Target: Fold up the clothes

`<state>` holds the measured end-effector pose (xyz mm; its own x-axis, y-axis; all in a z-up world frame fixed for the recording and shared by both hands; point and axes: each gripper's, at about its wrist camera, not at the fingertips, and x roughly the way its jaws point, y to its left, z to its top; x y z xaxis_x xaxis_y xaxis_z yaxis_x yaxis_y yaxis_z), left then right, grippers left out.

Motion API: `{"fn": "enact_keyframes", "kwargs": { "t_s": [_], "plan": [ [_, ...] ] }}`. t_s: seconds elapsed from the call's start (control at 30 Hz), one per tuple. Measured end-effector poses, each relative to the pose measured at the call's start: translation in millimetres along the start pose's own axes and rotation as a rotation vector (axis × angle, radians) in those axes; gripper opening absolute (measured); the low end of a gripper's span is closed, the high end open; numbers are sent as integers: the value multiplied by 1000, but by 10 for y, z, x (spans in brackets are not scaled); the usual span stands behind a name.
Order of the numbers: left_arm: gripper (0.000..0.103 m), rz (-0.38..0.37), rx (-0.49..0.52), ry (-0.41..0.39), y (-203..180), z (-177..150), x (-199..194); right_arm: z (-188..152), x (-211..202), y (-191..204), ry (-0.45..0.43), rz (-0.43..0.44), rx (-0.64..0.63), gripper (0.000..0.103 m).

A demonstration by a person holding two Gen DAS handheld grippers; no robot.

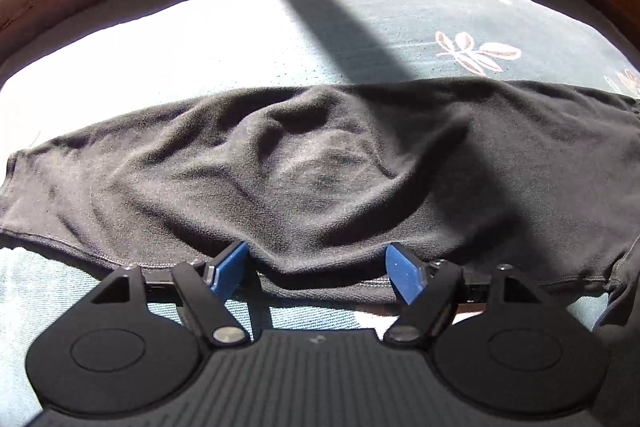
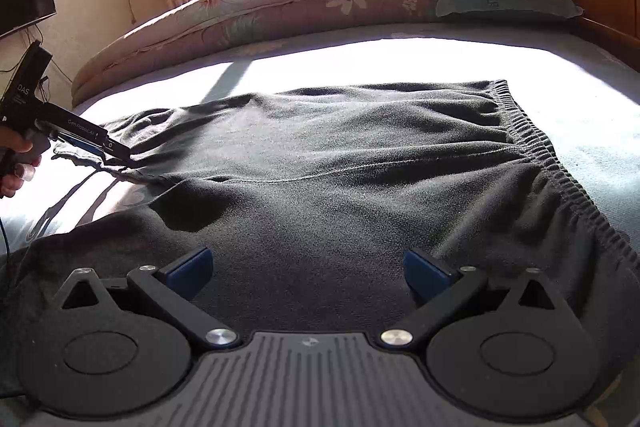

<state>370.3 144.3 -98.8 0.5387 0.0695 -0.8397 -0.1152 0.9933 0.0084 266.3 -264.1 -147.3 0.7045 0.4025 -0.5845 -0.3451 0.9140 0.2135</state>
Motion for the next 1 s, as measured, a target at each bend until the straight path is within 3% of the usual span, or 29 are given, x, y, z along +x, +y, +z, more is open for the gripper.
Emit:
{"fn": "enact_keyframes", "kwargs": {
  "t_s": [0.2, 0.47, 0.57, 0.73, 1.0],
  "plan": [
    [80, -10, -83, 27, 116, 175, 150, -2, 3, 4, 1, -2, -1, 103],
    [80, -16, -36, 44, 109, -117, 7, -3, 2, 4, 0, -1, 1, 103],
    [78, 24, 8, 4, 98, -107, -111, -4, 3, 3, -1, 0, 2, 103],
    [78, -70, 22, 23, 20, 16, 36, 0, 16, 26, 5, -10, -11, 103],
    [86, -71, 36, 87, -42, 61, 142, -2, 11, 30, 7, -13, -15, 103]
  ]
}}
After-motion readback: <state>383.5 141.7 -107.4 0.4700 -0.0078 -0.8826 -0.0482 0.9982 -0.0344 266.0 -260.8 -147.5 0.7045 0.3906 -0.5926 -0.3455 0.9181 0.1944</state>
